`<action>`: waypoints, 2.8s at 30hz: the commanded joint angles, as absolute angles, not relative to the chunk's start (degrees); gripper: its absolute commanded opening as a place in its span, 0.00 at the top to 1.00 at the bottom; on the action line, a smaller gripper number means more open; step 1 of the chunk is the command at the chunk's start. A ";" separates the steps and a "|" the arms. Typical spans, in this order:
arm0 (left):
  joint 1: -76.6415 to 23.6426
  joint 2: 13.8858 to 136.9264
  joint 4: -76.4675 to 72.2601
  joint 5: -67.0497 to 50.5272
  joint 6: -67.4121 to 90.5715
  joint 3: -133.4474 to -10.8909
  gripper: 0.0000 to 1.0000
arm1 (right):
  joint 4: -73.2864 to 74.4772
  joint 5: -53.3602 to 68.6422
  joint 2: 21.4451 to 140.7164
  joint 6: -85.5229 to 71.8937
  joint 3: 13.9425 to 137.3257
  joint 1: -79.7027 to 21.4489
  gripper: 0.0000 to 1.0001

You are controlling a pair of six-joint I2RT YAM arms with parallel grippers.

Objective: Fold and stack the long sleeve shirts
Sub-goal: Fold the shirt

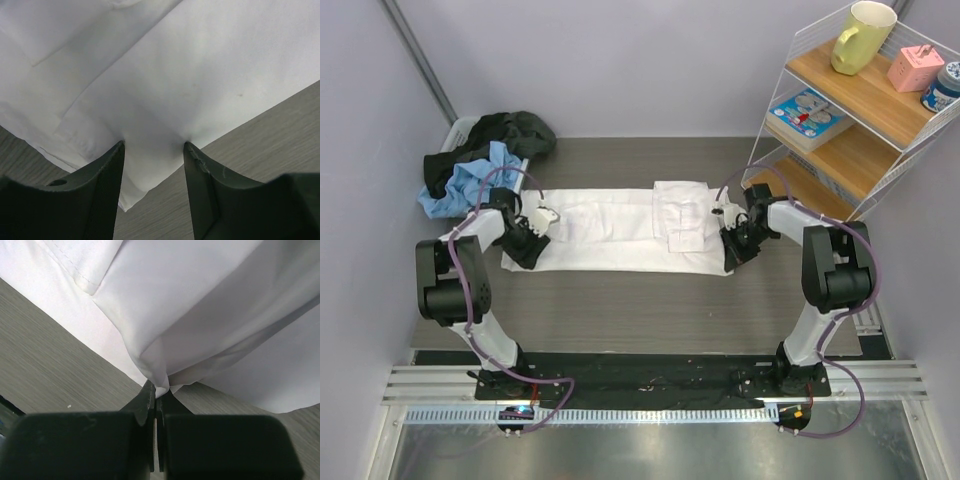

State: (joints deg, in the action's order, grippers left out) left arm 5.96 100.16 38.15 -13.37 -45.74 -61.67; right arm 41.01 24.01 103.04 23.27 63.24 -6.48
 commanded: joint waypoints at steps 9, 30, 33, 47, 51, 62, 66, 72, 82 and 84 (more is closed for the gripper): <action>3.60 85.97 55.27 -16.95 -45.01 -50.89 0.48 | 56.25 20.75 93.35 30.14 58.53 -4.84 0.99; 3.08 74.71 47.29 -36.39 -35.86 -63.63 0.14 | 50.62 26.46 90.06 24.97 70.31 -14.50 0.62; 3.08 74.18 46.50 -36.21 -35.16 -62.93 0.14 | 47.22 24.79 91.41 25.84 67.96 -15.21 0.52; 2.64 76.20 49.39 -35.68 -36.83 -62.93 0.13 | 39.56 14.96 93.08 36.46 66.36 -23.20 0.23; 2.55 77.43 49.48 -35.95 -36.56 -63.72 0.13 | 37.09 11.17 93.69 41.04 63.99 -25.75 0.16; 2.64 77.87 50.01 -35.24 -37.09 -63.63 0.13 | 37.44 10.02 99.40 45.35 65.74 -27.51 0.16; 2.55 77.78 50.01 -35.16 -37.00 -63.63 0.13 | 37.70 9.67 100.19 44.83 67.32 -27.51 0.28; 2.55 77.26 50.27 -34.98 -37.27 -63.28 0.13 | 40.52 10.99 98.18 43.68 71.45 -27.51 0.44; 2.55 77.34 49.05 -35.24 -36.04 -63.81 0.14 | 43.59 11.69 99.05 43.16 76.02 -27.25 0.98; 2.55 76.91 48.00 -35.59 -33.76 -64.25 0.14 | 44.91 14.57 99.23 40.89 79.18 -26.55 0.99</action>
State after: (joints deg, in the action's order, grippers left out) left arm 2.74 78.17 49.91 -34.13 -36.21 -61.80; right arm 42.74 10.70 100.51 43.22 73.60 -27.20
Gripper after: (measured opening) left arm 0.863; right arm 0.050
